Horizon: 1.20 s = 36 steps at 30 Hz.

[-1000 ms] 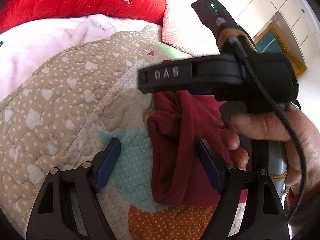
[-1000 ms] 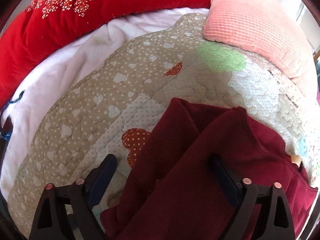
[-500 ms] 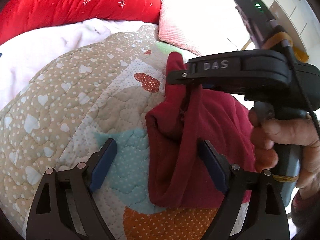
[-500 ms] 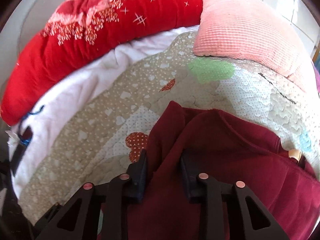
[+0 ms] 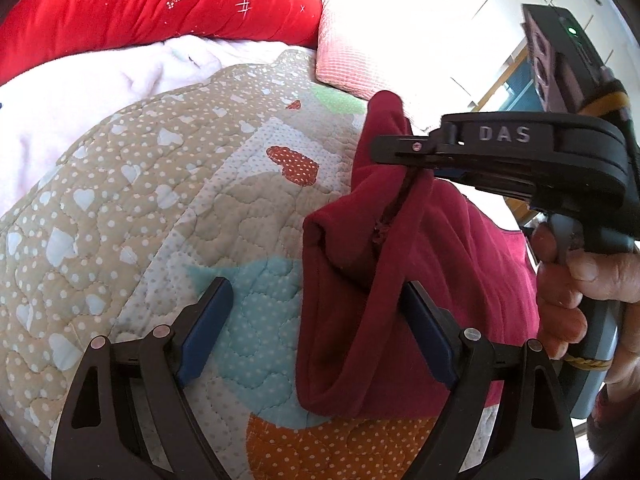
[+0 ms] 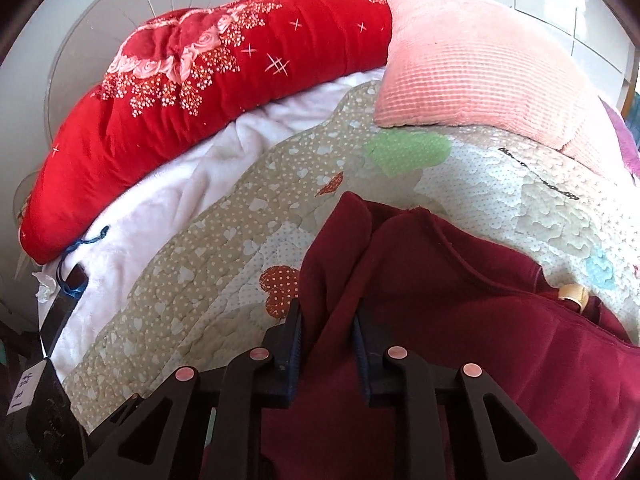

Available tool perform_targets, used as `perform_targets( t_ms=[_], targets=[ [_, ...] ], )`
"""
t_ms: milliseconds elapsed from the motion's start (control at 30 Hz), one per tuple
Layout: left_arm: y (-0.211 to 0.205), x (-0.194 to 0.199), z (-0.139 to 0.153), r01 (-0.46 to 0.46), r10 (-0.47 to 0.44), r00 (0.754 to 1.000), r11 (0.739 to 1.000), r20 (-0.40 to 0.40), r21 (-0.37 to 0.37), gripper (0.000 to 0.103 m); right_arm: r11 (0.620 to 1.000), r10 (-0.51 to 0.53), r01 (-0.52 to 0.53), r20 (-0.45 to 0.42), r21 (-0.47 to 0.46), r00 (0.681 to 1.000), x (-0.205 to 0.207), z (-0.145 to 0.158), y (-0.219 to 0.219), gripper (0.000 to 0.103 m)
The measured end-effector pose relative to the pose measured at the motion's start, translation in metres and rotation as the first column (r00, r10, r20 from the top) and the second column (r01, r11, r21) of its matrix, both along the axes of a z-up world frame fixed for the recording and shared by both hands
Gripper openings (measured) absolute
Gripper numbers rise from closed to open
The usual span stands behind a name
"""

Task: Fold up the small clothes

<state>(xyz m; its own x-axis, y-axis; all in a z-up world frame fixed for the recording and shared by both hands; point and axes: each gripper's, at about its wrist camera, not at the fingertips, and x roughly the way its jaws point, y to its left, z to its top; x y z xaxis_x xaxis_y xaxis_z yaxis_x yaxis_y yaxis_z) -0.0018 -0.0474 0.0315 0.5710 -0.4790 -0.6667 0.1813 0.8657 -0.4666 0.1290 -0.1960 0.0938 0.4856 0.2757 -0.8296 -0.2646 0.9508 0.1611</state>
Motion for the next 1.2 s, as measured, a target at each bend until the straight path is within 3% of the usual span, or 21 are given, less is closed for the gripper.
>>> perform_targets(
  t_ms=[100, 167, 233, 333, 567, 800, 1033, 1200],
  targets=[
    [0.004, 0.000, 0.003, 0.004, -0.004, 1.000, 1.000, -0.003, -0.028, 0.083, 1.000, -0.003, 0.003, 0.010, 0.013, 1.000, -0.004, 0.005, -0.004, 0.020],
    [0.004, -0.001, 0.004, 0.040, -0.041, 0.999, 0.996, -0.015, -0.080, 0.053, 1.000, -0.006, 0.006, 0.020, 0.025, 1.000, -0.008, 0.009, -0.008, 0.020],
    [0.002, -0.002, 0.005, 0.075, -0.080, 0.996, 0.990, -0.042, -0.122, 0.038, 0.999, -0.009, 0.008, 0.027, 0.033, 1.000, -0.012, 0.013, -0.011, 0.019],
    [-0.010, -0.011, 0.017, 0.103, -0.105, 0.994, 0.991, -0.013, -0.084, 0.028, 0.999, -0.012, 0.010, 0.044, 0.047, 0.999, -0.020, 0.022, -0.021, 0.018],
    [-0.044, -0.031, 0.070, 0.190, -0.183, 0.980, 0.978, 0.082, -0.088, 0.022, 0.994, -0.048, 0.036, 0.110, 0.107, 0.993, -0.044, 0.053, -0.063, 0.016],
    [-0.122, -0.061, 0.106, 0.351, -0.343, 0.927, 0.936, 0.149, -0.031, 0.022, 0.987, -0.118, 0.093, 0.204, 0.130, 0.972, -0.087, 0.091, -0.133, 0.015],
    [-0.211, -0.081, 0.096, 0.480, -0.481, 0.870, 0.877, 0.110, 0.032, 0.022, 0.964, -0.243, 0.212, 0.203, 0.160, 0.949, -0.133, 0.079, -0.222, 0.015],
    [-0.257, -0.085, 0.066, 0.506, -0.510, 0.859, 0.858, 0.042, 0.087, 0.022, 0.937, -0.339, 0.320, 0.148, 0.139, 0.929, -0.140, 0.038, -0.269, 0.015]
  ],
)
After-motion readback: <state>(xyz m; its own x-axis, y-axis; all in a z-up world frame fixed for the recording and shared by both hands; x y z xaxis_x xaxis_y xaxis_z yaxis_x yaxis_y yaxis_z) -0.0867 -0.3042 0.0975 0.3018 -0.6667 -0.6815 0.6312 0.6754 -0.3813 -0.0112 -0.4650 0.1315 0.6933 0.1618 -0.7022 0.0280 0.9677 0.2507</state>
